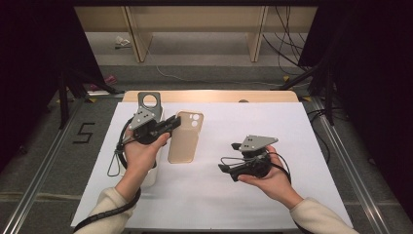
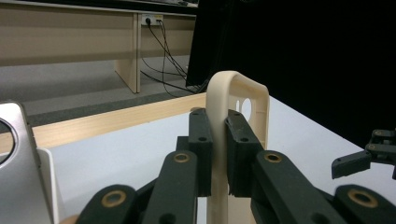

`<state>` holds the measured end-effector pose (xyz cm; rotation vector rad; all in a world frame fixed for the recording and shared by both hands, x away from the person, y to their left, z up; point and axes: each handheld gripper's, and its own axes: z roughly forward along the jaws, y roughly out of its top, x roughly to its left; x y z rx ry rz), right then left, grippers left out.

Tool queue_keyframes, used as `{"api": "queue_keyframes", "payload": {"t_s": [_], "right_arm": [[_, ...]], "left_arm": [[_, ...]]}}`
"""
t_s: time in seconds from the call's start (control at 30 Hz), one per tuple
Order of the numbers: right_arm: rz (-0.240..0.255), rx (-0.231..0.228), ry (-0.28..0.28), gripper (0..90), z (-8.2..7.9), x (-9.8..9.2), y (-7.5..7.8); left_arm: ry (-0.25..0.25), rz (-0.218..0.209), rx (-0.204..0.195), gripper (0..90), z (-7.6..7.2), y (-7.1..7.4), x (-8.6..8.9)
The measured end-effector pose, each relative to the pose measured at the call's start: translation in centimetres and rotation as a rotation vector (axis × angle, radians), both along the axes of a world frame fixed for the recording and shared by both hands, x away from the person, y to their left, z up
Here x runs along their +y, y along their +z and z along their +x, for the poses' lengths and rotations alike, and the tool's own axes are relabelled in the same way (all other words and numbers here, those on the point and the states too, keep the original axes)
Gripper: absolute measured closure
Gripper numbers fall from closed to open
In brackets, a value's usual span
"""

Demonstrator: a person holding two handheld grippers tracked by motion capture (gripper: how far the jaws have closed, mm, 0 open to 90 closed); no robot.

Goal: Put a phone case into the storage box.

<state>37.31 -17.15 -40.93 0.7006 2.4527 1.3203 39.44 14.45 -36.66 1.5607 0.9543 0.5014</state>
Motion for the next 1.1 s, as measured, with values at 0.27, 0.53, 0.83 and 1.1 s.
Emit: {"api": "queue_keyframes", "payload": {"t_s": [0.27,0.53,0.83,1.1], "right_arm": [[0.027,0.005,-0.033,16.2,0.2,-1.0,0.1],[0.065,0.005,-0.071,16.2,0.1,-2.2,0.1],[0.079,0.005,-0.098,16.2,0.0,-3.2,0.1],[0.090,0.004,-0.121,16.2,0.0,-4.0,0.1]], "left_arm": [[0.013,0.009,-0.007,82.3,-0.3,-0.4,0.4],[0.014,-0.002,-0.009,82.3,-0.3,-0.3,0.4],[0.023,-0.001,-0.017,82.3,-0.4,-0.1,0.7],[0.019,0.013,-0.032,82.2,-0.3,0.0,0.7]]}}
